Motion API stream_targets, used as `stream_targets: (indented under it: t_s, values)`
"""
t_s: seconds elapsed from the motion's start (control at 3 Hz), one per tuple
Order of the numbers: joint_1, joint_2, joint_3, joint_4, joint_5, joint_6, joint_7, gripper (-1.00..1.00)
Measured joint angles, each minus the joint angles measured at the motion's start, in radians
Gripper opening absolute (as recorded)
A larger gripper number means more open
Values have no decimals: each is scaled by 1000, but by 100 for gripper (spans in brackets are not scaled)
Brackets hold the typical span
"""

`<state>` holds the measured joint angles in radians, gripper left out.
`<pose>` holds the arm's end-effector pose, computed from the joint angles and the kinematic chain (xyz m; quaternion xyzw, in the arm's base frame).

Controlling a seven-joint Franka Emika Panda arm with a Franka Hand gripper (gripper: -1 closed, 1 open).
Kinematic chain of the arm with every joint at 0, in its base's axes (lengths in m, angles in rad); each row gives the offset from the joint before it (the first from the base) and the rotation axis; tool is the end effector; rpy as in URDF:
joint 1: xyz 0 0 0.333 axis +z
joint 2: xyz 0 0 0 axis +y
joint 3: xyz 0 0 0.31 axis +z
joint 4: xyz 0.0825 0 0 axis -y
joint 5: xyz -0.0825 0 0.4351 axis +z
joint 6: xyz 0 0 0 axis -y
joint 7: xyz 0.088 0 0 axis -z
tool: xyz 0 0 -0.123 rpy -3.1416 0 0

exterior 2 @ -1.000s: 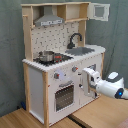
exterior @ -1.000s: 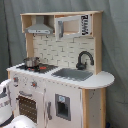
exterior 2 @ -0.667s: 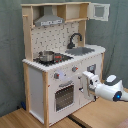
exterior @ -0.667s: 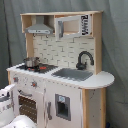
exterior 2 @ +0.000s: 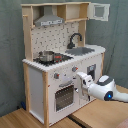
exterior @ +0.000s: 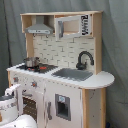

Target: Play with the kitchen

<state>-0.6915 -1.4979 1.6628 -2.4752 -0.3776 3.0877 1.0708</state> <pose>0.3724 0.4050 0.2499 0.6754 0.3003 0.5938 0.3179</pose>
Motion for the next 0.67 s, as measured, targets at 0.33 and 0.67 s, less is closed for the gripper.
stream_targets:
  t_s: [0.33,0.67]
  values:
    - [-81,0,15,54,1,0,31,100]
    - [-127,0,11,91,1,-2,46,100]
